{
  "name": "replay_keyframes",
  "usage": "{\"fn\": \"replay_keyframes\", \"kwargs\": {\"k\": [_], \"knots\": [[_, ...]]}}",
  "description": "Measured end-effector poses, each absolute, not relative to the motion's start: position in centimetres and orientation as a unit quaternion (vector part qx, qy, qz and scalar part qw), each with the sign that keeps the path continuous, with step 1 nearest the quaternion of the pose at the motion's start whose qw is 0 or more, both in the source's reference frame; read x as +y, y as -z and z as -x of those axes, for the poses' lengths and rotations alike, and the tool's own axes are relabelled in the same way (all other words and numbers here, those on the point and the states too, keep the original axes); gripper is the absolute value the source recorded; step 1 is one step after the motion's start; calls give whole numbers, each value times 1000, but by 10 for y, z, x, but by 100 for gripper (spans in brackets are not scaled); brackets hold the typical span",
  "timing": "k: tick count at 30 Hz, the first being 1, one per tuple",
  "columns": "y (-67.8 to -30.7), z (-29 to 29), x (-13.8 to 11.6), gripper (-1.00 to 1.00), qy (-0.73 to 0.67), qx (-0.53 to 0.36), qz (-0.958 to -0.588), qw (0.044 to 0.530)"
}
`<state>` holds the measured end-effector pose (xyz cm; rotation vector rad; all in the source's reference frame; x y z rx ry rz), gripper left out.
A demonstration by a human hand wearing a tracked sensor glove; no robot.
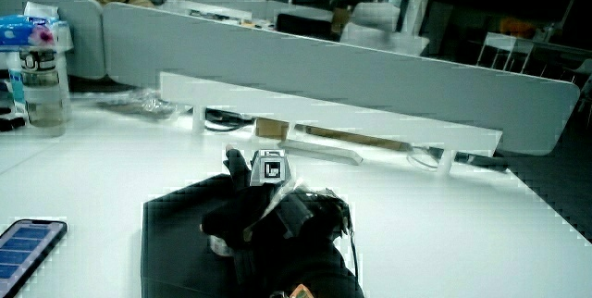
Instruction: Pick paper clip from plate
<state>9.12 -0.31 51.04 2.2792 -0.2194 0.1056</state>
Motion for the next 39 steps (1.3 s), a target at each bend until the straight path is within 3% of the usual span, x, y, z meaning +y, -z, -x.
{"fn": "replay_keyframes", "kwargs": {"k": [13, 16, 24, 33, 36, 39], "knots": [[-533, -86, 7, 0, -7, -91, -875, 476], [-542, -83, 10, 27, 12, -97, -854, 511], [-537, -76, 9, 100, 14, -95, -883, 460], [-538, -79, 10, 100, 5, -92, -892, 443], [-544, -88, 9, 100, -29, -72, -882, 464], [-533, -91, 5, 100, -42, -78, -892, 444]]}}
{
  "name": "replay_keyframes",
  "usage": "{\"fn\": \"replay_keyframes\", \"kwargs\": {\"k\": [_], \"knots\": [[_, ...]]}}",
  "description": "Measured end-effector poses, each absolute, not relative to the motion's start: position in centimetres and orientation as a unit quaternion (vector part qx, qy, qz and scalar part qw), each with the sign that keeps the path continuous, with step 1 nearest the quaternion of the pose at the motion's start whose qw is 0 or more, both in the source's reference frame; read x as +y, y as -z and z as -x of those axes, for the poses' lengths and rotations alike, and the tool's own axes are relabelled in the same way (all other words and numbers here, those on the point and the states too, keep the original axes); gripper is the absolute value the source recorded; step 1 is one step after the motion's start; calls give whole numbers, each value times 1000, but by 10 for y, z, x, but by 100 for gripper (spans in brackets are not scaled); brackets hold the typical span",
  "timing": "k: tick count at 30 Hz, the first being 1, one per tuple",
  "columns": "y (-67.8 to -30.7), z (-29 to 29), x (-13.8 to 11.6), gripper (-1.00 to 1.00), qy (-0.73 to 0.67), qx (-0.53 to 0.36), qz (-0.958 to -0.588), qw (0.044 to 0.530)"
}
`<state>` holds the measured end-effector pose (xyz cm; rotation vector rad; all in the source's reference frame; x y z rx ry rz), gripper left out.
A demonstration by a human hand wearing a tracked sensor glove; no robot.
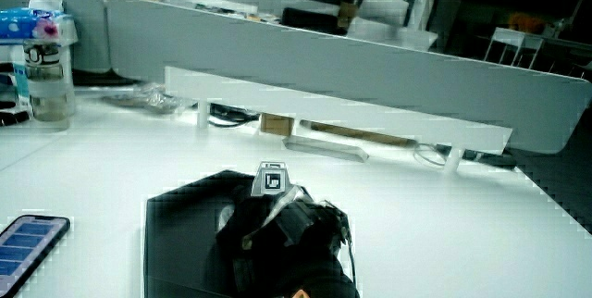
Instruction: Pick paper clip from plate
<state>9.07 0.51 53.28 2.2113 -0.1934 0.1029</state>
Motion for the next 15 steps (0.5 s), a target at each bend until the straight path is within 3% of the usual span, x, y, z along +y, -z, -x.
{"fn": "replay_keyframes", "kwargs": {"k": [9, 15], "knots": [[-509, -116, -12, 100, -49, -59, -904, 421], [-514, -157, -14, 100, -27, -21, -900, 434]]}}
